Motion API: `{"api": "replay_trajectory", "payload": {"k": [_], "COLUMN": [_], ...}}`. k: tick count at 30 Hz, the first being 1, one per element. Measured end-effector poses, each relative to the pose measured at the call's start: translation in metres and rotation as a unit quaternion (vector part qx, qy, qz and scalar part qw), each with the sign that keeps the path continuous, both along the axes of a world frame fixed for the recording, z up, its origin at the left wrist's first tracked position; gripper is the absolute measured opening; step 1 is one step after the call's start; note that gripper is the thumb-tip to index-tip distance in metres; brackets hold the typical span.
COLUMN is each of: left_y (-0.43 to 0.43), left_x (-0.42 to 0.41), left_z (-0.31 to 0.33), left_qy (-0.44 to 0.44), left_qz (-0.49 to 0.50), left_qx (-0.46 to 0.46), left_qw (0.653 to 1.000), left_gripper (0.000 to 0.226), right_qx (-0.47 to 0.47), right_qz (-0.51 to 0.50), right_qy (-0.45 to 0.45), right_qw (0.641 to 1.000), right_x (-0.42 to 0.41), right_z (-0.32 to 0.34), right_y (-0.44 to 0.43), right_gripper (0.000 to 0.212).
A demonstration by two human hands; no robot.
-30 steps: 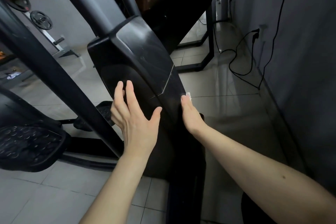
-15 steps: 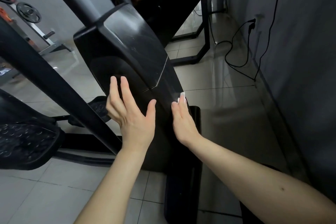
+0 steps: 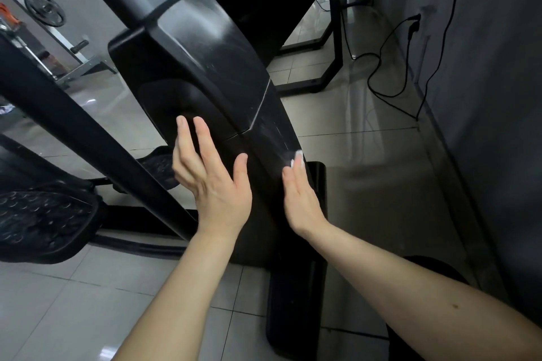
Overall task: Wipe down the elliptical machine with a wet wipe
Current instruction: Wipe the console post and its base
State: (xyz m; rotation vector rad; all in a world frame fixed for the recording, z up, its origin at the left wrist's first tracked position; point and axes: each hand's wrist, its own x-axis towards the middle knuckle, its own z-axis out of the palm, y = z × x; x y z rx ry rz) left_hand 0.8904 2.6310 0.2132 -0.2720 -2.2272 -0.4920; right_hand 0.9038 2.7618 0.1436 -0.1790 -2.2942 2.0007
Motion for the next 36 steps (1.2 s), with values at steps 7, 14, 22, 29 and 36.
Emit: {"api": "replay_trajectory", "payload": {"k": [7, 14, 22, 29, 36], "left_y": [0.004, 0.005, 0.006, 0.001, 0.001], "left_x": [0.002, 0.019, 0.022, 0.017, 0.014], "left_z": [0.002, -0.001, -0.021, -0.026, -0.029], "left_qy": [-0.012, -0.031, -0.024, -0.014, -0.008], "left_qz": [0.021, 0.042, 0.029, 0.022, 0.017], "left_qx": [-0.028, -0.026, 0.013, 0.001, -0.005], "left_qw": [0.999, 0.998, 0.999, 1.000, 1.000], "left_gripper": [0.081, 0.084, 0.086, 0.085, 0.084], "right_qx": [0.017, -0.002, -0.001, 0.001, -0.043], "right_qz": [0.023, 0.003, 0.014, -0.019, 0.015], "right_qy": [0.150, 0.049, 0.125, 0.088, -0.008], "right_qw": [0.988, 0.999, 0.992, 0.996, 0.999], "right_x": [0.017, 0.016, -0.002, -0.027, -0.001], "right_z": [0.035, -0.020, 0.031, 0.009, 0.011], "right_y": [-0.022, -0.010, -0.014, -0.002, -0.002], "right_gripper": [0.061, 0.061, 0.062, 0.063, 0.061]}}
